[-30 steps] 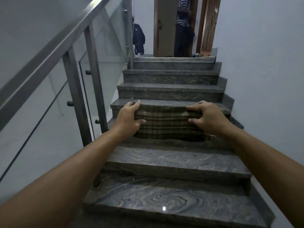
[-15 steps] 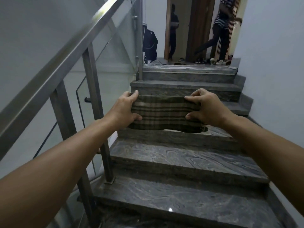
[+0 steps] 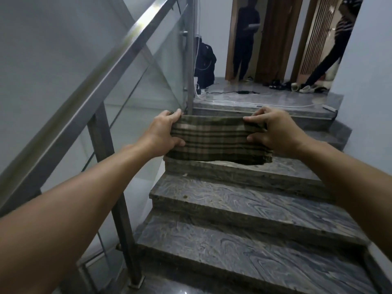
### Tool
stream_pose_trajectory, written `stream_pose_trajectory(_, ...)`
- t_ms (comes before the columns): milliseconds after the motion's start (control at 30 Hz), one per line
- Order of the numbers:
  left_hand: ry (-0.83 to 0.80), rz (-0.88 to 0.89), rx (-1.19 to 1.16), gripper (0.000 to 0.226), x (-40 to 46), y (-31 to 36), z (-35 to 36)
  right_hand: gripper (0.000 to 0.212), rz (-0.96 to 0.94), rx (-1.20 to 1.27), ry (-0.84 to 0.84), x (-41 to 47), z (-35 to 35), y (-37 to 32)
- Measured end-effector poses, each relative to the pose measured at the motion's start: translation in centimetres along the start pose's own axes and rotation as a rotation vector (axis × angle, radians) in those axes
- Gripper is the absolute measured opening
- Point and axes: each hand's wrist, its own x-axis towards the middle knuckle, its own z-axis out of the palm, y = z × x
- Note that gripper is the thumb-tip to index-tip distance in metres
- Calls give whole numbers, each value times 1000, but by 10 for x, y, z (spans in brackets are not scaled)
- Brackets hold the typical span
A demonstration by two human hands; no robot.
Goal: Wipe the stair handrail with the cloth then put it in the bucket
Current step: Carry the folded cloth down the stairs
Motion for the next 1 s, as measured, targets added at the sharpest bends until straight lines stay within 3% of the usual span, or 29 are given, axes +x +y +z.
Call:
stream_pose_trajectory(800,51,7,150,90,390,-19,-150,52,-26,63,-3,415,-73,55)
stream_pose_trajectory(1000,110,-58,202,84,468,-16,-167,49,-87,106,13,508,-78,85)
